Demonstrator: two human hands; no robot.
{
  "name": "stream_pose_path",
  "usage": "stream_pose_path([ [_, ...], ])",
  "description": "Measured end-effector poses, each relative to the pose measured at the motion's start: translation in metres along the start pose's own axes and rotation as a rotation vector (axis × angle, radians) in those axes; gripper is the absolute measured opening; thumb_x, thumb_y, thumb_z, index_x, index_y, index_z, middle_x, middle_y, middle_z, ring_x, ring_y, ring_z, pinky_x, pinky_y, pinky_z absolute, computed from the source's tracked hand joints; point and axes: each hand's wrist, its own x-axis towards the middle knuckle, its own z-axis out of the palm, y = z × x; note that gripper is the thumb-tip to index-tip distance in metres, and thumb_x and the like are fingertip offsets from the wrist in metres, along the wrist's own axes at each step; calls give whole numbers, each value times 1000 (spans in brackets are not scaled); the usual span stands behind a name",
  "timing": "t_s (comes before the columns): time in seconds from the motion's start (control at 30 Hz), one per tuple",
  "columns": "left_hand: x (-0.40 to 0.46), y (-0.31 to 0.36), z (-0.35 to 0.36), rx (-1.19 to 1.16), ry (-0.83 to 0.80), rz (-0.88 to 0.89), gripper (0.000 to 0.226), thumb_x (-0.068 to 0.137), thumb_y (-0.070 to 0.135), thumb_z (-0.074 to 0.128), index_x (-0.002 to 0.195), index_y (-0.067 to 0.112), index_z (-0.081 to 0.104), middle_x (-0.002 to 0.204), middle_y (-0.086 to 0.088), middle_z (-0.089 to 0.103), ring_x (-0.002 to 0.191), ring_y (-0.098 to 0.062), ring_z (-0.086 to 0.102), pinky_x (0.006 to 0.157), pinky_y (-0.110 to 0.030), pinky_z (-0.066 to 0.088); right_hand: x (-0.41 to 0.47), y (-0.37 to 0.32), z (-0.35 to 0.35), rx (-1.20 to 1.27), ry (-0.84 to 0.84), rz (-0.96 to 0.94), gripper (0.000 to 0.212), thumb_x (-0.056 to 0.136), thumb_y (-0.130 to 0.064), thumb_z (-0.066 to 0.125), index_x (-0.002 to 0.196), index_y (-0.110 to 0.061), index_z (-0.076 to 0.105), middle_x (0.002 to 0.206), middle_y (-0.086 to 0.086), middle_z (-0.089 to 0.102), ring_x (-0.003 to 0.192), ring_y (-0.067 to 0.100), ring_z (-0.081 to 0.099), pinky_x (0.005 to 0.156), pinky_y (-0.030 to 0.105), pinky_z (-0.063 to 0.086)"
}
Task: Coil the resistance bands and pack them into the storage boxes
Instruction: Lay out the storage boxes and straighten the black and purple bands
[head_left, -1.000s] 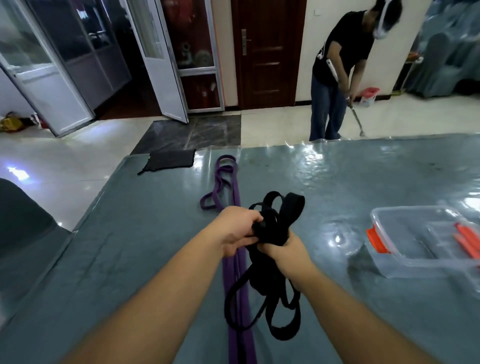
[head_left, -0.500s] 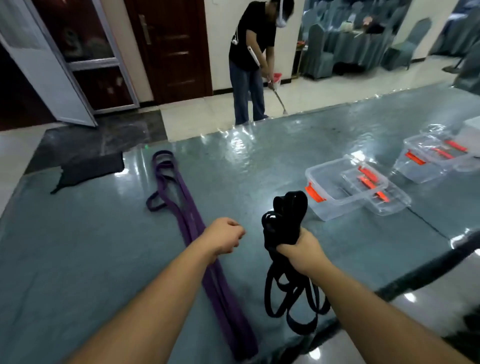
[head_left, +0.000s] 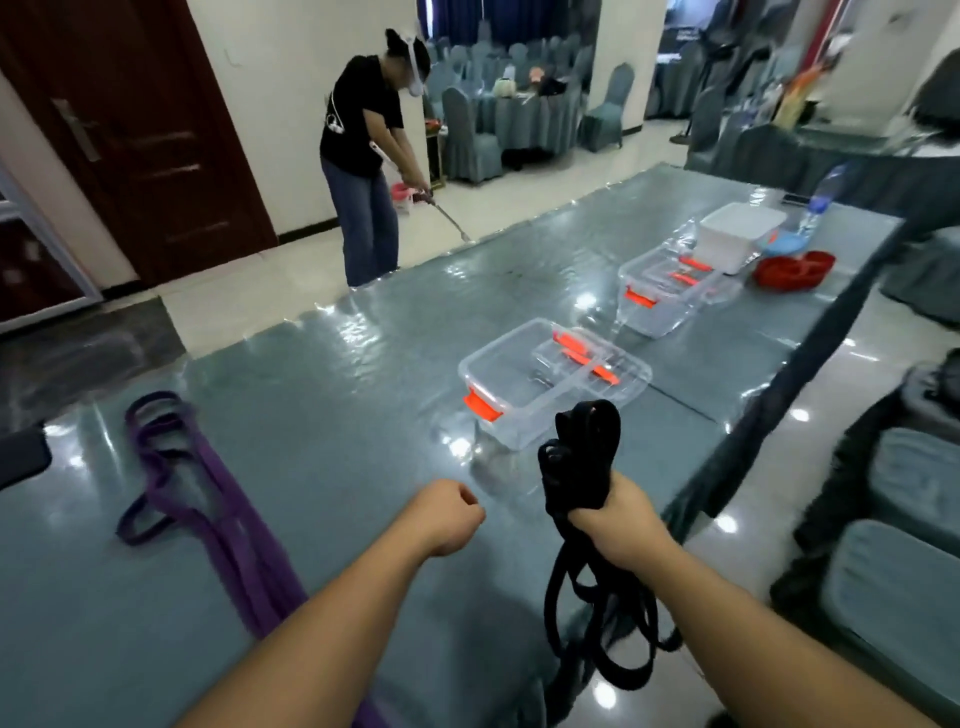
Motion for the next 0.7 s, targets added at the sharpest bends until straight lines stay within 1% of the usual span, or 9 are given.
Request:
stream_pose_path([
  [0.07, 14, 32, 16, 76, -20, 41, 23, 85, 24, 55, 86, 7, 70, 84, -12, 73, 76, -25, 63, 70, -35, 54, 8, 15, -27, -1, 18, 13, 18, 75, -17, 70, 88, -23, 59, 78, 1, 68, 71, 18, 66, 56, 28, 47],
  [0.1, 22, 49, 24, 115, -29, 57, 23, 86, 24, 55, 89, 7, 71, 87, -9, 74, 81, -26, 67, 74, -34, 55, 12, 23, -41, 1, 35, 24, 18, 77, -17, 70, 90, -23, 59, 78, 1, 68, 71, 17, 66, 56, 28, 47],
  [0.17, 35, 85, 42, 209, -43, 92, 26, 88, 25, 54, 98, 10, 72, 98, -8, 75, 93, -27, 69, 82, -35, 58, 23, 39, -69, -8, 64, 42, 20, 76, -20, 71, 92, -25, 59, 82, 0, 69, 75, 17, 67, 62, 31, 52],
  [0.23, 49, 119, 61, 295, -46, 125, 27, 89, 25, 51, 103, 14, 72, 106, -6, 75, 98, -27, 69, 88, -36, 58, 34, 56, -98, -22, 75, 63, 21, 77, -23, 71, 91, -28, 57, 84, -2, 68, 78, 18, 67, 66, 33, 54],
  [0.3, 62, 149, 79, 362, -44, 151, 30, 89, 27, 50, 110, 18, 69, 115, -4, 73, 104, -27, 67, 92, -37, 56, 44, 71, -126, -48, 87, 80, 25, 77, -26, 71, 97, -28, 56, 87, -4, 67, 81, 19, 66, 69, 33, 53],
  [0.37, 73, 179, 97, 414, -56, 194, 33, 90, 29, 50, 117, 20, 67, 123, -4, 69, 110, -28, 66, 95, -37, 55, 53, 88, -154, -75, 104, 84, 35, 76, -29, 70, 108, -28, 57, 91, -2, 69, 83, 21, 67, 73, 35, 56],
  [0.43, 84, 213, 116, 449, -78, 239, 37, 90, 31, 51, 123, 22, 65, 129, -1, 67, 114, -27, 64, 97, -37, 54, 59, 109, -182, -97, 120, 91, 39, 74, -32, 68, 111, -29, 56, 90, -2, 69, 81, 21, 67, 74, 39, 59],
  [0.57, 106, 273, 153, 484, -125, 315, 48, 91, 34, 51, 137, 23, 58, 137, -2, 64, 121, -27, 62, 100, -40, 53, 72, 150, -226, -121, 149, 151, 37, 69, -37, 63, 105, -32, 55, 84, -4, 68, 76, 19, 67, 70, 42, 60],
  [0.7, 128, 321, 185, 538, -150, 388, 47, 94, 30, 51, 140, 23, 56, 137, -4, 64, 124, -28, 61, 101, -37, 51, 87, 183, -254, -160, 166, 229, 34, 69, -40, 62, 100, -32, 53, 85, -4, 67, 76, 20, 65, 71, 42, 60],
])
